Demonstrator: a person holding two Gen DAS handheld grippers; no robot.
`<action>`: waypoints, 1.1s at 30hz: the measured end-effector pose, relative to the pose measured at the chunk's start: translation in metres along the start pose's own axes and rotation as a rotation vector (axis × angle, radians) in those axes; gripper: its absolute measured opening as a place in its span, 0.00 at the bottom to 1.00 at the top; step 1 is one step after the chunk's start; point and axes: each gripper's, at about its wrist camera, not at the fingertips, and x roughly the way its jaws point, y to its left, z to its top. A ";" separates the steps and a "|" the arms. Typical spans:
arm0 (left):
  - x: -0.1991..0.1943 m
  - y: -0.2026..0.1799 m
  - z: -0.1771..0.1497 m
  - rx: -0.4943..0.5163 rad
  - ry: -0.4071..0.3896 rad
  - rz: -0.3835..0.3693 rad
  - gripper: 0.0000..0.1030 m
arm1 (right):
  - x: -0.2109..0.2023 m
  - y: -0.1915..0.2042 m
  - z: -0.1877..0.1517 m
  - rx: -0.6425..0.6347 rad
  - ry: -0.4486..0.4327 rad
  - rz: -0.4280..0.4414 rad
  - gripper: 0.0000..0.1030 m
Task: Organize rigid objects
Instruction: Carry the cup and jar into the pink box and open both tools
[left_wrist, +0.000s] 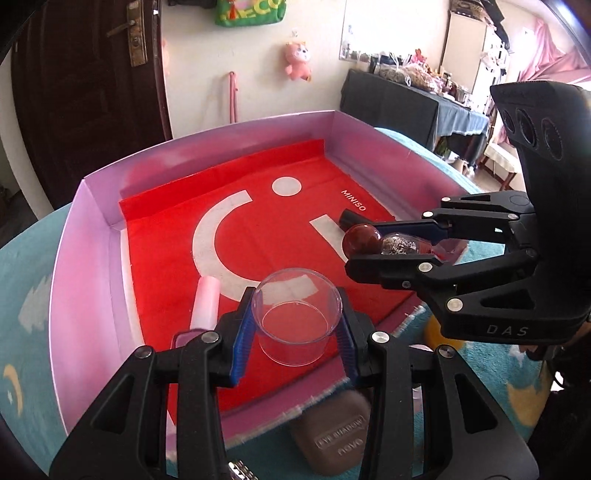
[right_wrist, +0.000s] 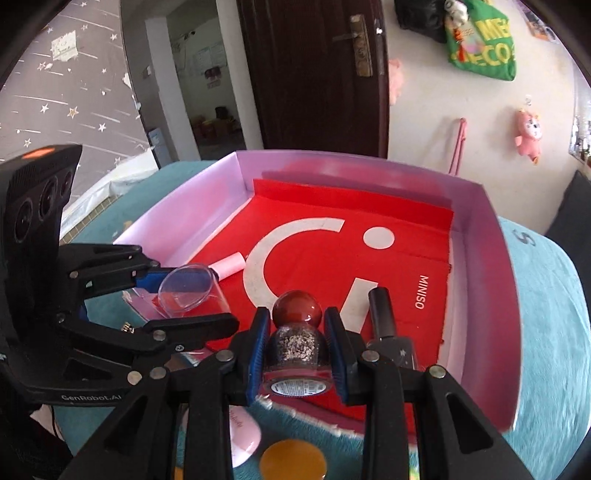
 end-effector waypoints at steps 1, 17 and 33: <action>0.002 0.001 0.001 0.006 0.004 0.000 0.36 | 0.004 -0.002 0.001 -0.006 0.012 0.000 0.32; 0.024 0.000 0.003 0.060 0.067 -0.013 0.37 | 0.031 -0.011 0.006 -0.047 0.098 0.015 0.32; 0.027 0.005 0.003 0.038 0.079 -0.022 0.37 | 0.039 -0.011 0.002 -0.041 0.141 0.008 0.32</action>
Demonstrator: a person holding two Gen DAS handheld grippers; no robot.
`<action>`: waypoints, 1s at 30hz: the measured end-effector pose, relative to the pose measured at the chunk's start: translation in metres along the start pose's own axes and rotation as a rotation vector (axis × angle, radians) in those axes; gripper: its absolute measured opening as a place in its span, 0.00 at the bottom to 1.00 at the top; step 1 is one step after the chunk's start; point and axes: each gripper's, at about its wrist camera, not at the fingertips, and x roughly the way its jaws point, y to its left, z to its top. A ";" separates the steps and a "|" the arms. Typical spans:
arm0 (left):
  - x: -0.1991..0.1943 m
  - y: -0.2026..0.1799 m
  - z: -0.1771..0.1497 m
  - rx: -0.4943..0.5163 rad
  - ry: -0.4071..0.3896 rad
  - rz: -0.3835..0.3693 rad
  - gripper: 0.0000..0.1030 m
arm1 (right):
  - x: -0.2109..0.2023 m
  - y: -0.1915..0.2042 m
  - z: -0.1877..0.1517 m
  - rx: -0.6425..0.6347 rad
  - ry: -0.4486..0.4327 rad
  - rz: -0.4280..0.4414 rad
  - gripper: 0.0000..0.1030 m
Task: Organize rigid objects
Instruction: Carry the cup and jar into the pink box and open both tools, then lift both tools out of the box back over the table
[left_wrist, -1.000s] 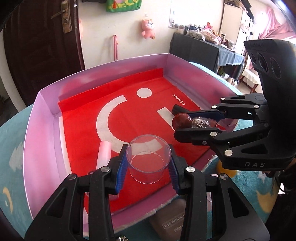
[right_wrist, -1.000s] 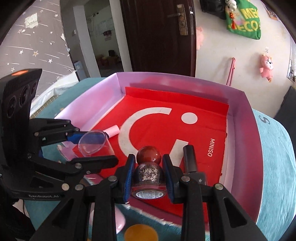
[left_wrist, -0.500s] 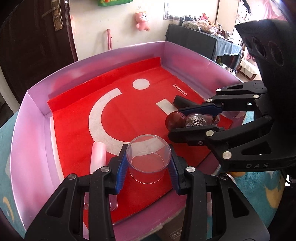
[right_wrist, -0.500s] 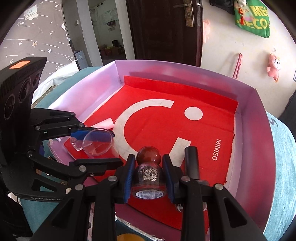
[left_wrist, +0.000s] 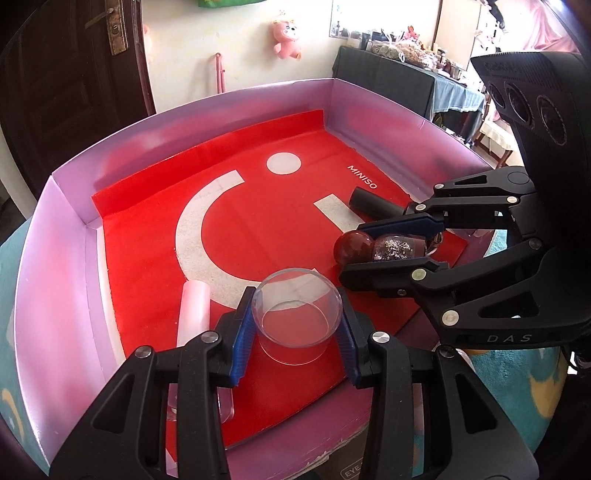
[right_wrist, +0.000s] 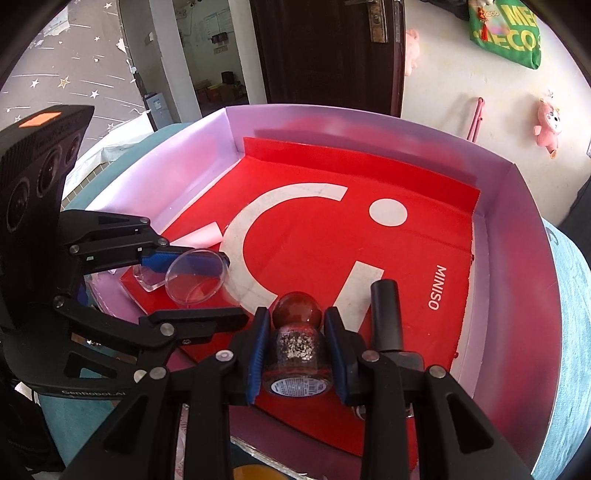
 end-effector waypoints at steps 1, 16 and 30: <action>0.000 0.000 0.000 -0.002 0.000 -0.002 0.37 | 0.000 0.000 0.000 0.001 0.001 0.000 0.32; -0.007 0.000 0.001 -0.009 -0.029 0.008 0.53 | -0.002 -0.002 0.003 0.011 -0.002 0.004 0.33; -0.053 -0.007 -0.004 -0.051 -0.132 0.039 0.65 | -0.046 0.003 0.003 0.027 -0.083 -0.019 0.45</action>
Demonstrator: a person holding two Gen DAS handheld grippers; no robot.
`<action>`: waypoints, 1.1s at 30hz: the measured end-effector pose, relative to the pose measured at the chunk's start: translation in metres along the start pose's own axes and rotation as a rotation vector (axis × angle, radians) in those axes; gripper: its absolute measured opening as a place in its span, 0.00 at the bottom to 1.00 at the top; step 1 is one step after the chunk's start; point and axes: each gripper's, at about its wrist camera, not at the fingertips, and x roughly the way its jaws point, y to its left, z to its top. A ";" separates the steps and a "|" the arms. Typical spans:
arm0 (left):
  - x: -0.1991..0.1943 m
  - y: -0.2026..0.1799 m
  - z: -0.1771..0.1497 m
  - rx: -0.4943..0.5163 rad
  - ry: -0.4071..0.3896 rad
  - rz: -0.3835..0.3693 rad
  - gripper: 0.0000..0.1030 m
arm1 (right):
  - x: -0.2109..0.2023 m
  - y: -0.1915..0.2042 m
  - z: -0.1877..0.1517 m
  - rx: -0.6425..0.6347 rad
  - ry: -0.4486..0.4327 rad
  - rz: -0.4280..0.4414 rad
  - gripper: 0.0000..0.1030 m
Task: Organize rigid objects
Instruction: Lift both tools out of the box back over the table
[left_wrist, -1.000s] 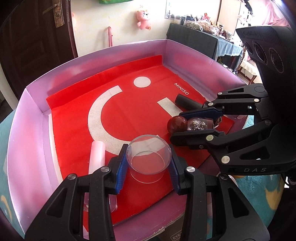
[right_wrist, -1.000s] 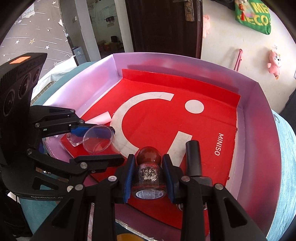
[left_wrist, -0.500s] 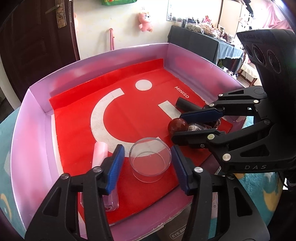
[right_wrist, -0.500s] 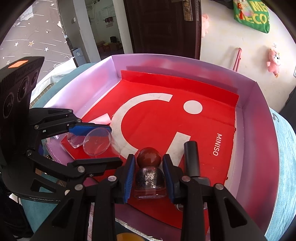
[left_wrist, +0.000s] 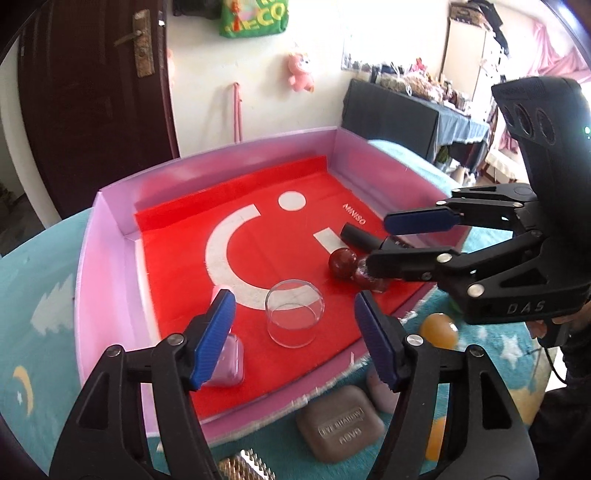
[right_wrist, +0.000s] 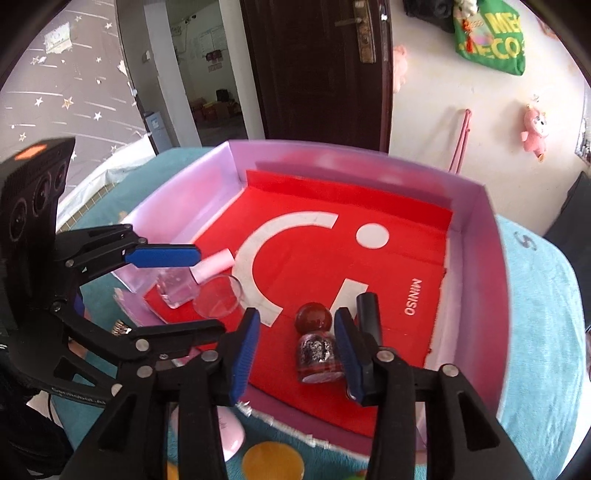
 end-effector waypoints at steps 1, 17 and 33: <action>-0.008 -0.001 -0.001 -0.010 -0.016 0.006 0.67 | -0.006 0.002 0.000 0.002 -0.012 -0.004 0.46; -0.115 -0.029 -0.033 -0.086 -0.281 0.121 0.93 | -0.121 0.034 -0.030 0.041 -0.241 -0.069 0.92; -0.164 -0.064 -0.084 -0.150 -0.335 0.134 0.94 | -0.191 0.075 -0.094 0.046 -0.382 -0.143 1.00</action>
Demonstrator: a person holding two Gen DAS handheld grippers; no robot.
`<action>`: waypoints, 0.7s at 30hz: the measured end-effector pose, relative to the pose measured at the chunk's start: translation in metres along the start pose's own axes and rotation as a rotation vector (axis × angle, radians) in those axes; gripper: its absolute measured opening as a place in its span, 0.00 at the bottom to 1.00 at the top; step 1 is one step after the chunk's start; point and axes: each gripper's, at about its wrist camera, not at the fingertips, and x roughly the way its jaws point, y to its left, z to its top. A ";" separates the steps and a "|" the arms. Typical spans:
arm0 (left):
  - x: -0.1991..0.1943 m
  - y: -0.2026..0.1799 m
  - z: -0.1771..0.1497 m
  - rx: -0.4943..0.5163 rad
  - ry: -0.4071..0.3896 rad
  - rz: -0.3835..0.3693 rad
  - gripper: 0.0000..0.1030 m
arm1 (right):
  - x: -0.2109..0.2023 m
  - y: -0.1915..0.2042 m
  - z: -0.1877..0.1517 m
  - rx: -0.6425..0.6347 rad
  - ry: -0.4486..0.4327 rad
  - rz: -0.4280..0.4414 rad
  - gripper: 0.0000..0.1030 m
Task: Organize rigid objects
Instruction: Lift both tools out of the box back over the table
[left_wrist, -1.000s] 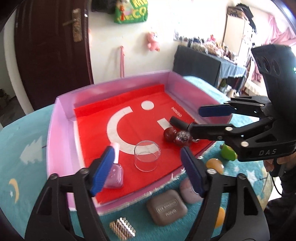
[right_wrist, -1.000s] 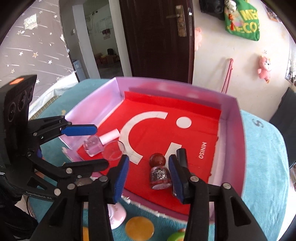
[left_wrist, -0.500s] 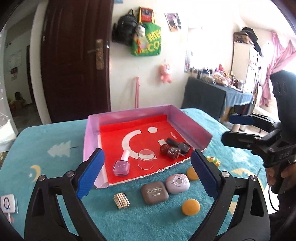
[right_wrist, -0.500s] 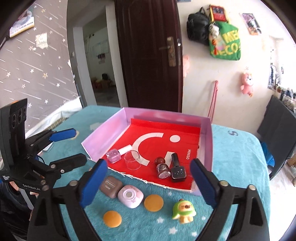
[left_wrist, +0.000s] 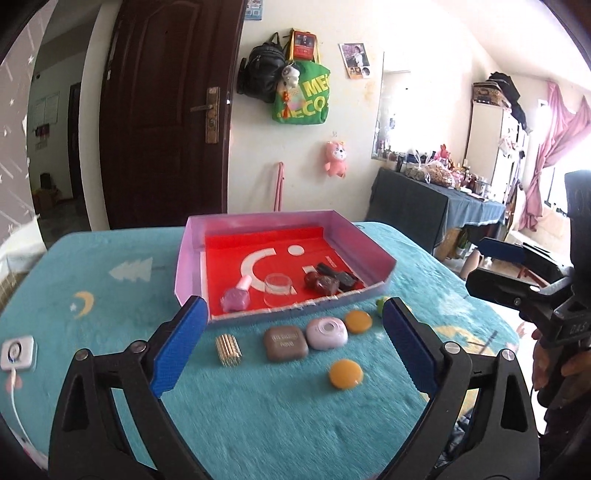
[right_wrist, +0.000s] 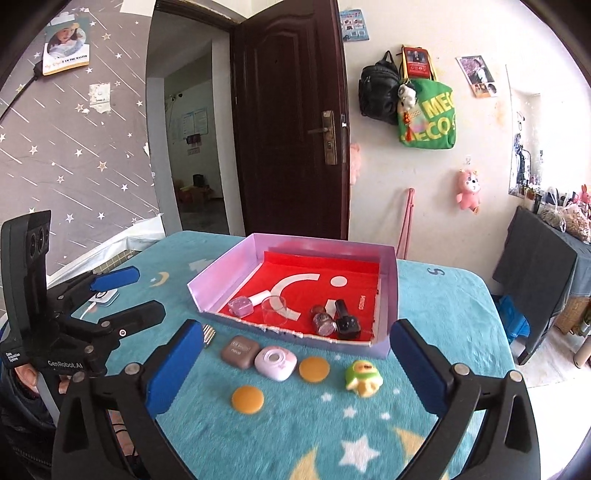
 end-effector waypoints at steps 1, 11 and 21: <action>-0.003 -0.001 -0.004 -0.001 -0.002 0.005 0.94 | -0.003 0.001 -0.002 -0.001 -0.002 0.000 1.00; 0.004 -0.004 -0.046 -0.025 0.027 0.079 0.94 | -0.014 0.010 -0.045 0.006 -0.010 -0.067 1.00; 0.033 -0.004 -0.082 -0.024 0.096 0.136 0.94 | 0.018 0.000 -0.094 0.067 0.059 -0.127 1.00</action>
